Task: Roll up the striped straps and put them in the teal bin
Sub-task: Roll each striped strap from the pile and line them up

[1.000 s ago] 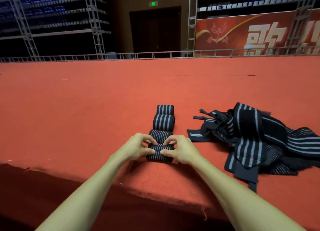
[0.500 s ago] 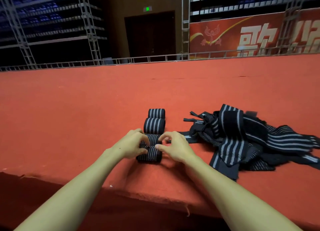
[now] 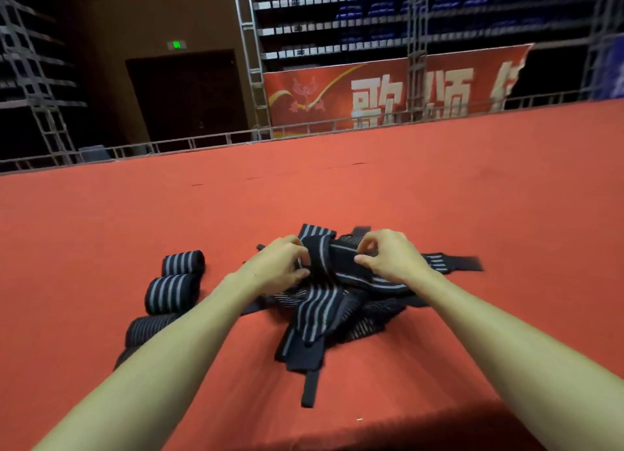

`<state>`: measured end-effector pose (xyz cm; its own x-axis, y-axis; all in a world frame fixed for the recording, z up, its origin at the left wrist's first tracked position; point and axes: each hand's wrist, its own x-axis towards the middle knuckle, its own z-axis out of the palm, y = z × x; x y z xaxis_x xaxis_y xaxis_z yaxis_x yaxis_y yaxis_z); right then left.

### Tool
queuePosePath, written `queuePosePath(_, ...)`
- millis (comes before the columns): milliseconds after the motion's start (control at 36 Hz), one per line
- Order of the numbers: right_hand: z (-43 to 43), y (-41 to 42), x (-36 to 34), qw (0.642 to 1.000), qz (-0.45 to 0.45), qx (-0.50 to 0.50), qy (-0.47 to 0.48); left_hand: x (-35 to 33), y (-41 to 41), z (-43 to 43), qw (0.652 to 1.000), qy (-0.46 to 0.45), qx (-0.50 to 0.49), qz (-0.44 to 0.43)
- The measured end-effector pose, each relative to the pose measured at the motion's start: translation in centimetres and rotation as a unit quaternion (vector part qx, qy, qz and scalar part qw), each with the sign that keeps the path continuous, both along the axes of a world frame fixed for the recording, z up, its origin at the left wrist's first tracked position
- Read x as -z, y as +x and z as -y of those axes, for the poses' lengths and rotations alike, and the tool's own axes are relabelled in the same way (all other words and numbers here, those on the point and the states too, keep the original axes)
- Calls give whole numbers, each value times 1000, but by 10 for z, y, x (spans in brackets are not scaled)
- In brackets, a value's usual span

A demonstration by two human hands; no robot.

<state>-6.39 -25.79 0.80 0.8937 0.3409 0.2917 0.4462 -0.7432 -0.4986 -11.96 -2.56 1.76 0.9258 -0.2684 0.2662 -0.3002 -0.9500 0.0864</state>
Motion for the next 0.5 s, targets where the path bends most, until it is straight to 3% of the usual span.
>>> queuePosePath(194, 21, 29, 18, 1000, -9, 8, 9, -3, 56, 37, 999, 27, 45, 11)
queuePosePath(500, 20, 58, 47, 994, -28, -92, 49, 5, 99, 59, 990, 111, 63, -58)
